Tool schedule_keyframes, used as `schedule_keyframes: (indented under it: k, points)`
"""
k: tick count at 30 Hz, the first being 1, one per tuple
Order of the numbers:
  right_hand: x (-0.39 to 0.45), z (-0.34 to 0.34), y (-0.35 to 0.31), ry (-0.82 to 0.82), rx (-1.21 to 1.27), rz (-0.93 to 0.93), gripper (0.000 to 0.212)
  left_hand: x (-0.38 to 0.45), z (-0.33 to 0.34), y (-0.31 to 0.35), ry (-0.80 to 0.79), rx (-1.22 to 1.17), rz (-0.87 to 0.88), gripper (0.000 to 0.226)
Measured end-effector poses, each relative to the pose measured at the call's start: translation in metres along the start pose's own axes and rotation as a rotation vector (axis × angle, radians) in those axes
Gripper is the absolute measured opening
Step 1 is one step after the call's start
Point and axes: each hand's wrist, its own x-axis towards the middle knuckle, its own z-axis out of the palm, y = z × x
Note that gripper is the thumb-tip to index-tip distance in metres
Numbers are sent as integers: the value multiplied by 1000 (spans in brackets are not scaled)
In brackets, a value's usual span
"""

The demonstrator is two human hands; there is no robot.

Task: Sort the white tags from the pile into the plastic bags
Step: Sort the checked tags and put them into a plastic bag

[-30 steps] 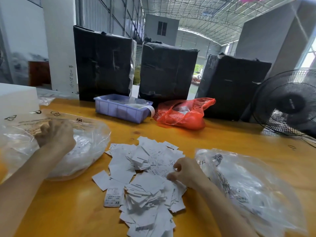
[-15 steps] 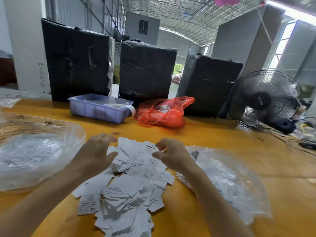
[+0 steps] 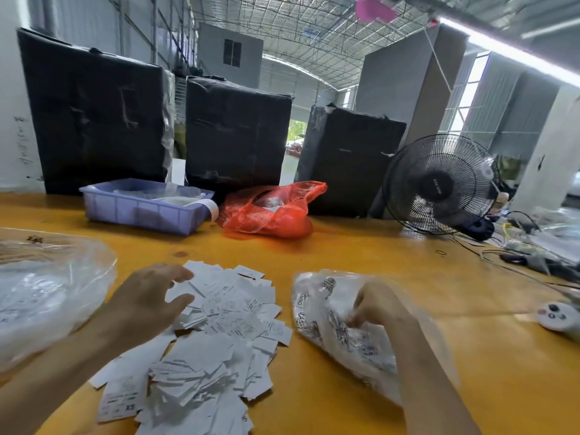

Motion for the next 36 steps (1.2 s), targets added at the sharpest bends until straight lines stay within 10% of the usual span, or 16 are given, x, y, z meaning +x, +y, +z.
schedule_keyframes:
  k: [21,29,36]
  points:
    - [-11,-35,8,-51,67,35,24,0,5,-1,-8,9,31,34]
    - [-41,-79,-13,328,323,-172,15,-3,2,12,36,-45,93,32]
    - [-74,-54,-84,-469,860,-584,23,-10,-20,54,-75,-794,37,68]
